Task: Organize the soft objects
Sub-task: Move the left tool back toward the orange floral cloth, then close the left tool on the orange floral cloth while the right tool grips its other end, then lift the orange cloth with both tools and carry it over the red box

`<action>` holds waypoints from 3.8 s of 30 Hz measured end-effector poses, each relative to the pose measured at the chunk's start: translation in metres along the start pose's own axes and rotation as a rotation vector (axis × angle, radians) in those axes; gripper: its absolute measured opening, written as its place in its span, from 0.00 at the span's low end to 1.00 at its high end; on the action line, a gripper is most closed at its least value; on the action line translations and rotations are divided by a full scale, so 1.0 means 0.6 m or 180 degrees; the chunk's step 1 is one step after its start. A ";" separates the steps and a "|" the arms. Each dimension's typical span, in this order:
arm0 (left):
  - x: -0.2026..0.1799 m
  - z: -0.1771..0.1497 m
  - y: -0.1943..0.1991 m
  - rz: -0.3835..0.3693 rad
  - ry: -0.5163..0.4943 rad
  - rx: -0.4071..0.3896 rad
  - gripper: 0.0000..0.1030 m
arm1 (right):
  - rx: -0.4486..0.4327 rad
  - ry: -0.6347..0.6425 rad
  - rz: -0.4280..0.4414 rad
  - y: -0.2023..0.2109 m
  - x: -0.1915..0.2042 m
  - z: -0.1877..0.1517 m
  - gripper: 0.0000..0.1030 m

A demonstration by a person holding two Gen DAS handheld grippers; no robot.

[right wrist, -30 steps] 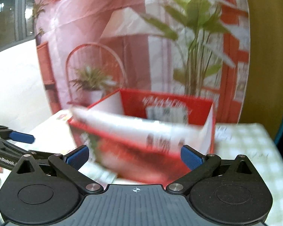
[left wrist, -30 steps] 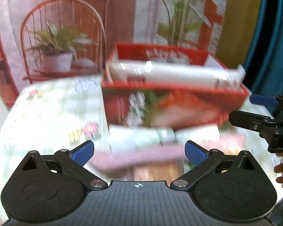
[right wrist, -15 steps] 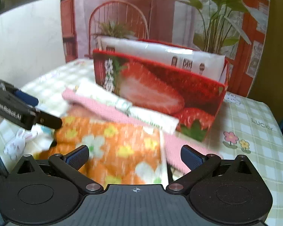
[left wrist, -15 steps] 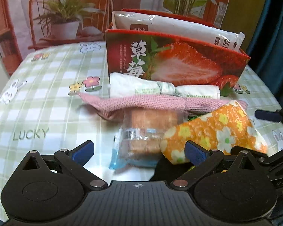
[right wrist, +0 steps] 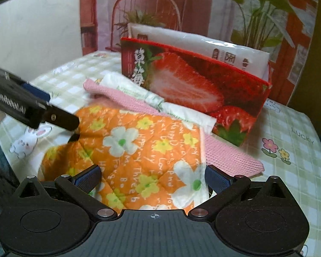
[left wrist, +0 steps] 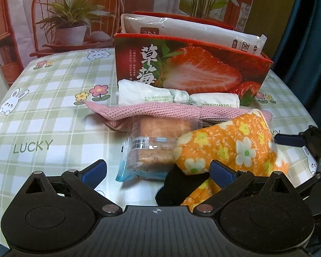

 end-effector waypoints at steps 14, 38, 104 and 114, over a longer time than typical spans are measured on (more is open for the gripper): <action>0.013 -0.020 0.013 -0.0116 0.0253 0.0004 0.98 | 0.0051 -0.0603 -0.0118 -0.062 -0.011 0.025 0.99; 0.005 -0.068 -0.057 -0.0592 0.0463 0.0330 0.41 | -0.0669 -0.0784 0.0046 -0.025 -0.025 -0.007 1.00; 0.010 0.087 0.129 -0.0613 0.0273 -0.1110 0.21 | -0.1373 -0.0135 0.0109 0.154 -0.003 0.142 0.08; 0.010 0.244 0.170 -0.0493 0.0303 -0.1680 0.21 | -0.1715 0.0342 -0.0102 0.192 -0.033 0.295 0.08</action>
Point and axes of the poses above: each gripper's, at about its wrist camera, not at the fingertips, and y roughly against the way its jaws point, x to its left, z to its top, the point moved 9 cm from there along -y, roughly the way its jaws point, and after that the axes turned 15 degrees about z, right-handed, at the moved point
